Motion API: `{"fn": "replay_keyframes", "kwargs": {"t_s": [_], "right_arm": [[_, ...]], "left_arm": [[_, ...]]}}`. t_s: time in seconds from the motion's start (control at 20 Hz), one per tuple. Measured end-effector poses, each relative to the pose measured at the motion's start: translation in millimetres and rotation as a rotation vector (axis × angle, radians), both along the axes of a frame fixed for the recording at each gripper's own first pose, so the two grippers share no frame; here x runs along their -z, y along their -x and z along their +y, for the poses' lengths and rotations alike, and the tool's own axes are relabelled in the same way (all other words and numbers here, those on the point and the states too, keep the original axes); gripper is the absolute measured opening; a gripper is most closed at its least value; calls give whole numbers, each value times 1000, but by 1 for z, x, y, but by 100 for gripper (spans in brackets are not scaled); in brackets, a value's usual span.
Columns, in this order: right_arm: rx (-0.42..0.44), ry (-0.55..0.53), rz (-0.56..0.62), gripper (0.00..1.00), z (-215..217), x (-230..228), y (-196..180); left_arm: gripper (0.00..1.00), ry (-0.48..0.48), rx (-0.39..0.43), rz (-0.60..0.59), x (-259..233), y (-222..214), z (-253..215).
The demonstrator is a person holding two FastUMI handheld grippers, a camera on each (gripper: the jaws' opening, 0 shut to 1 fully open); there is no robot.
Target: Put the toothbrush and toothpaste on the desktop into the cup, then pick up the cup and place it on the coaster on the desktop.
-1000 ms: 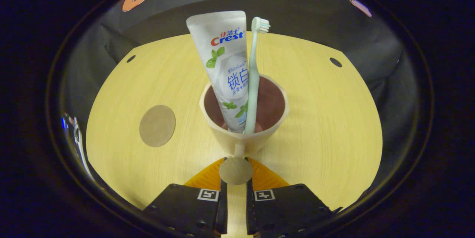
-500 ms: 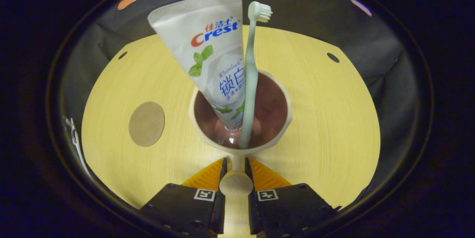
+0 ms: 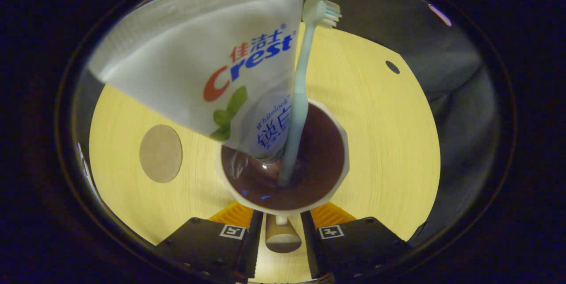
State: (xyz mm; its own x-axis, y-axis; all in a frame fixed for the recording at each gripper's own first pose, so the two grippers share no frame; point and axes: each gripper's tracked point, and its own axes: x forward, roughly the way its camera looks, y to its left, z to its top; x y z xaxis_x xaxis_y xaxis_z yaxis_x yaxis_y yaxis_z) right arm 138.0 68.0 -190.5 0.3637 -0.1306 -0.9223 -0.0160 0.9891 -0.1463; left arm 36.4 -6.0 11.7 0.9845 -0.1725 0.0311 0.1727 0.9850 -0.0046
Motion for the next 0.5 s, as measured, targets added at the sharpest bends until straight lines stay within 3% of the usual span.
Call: {"fn": "replay_keyframes", "kwargs": {"t_s": [0.25, 0.4, 0.5], "right_arm": [[40, -28, 40, 47, 4, 1, -3], [57, -54, 55, 30, 11, 2, -1], [51, -62, 53, 28, 9, 2, -2]], "left_arm": [[81, 11, 4, 6, 2, -2, 1], [81, 11, 3, 5, 1, -3, 1], [81, 10, 3, 2, 1, -2, 2]]}}
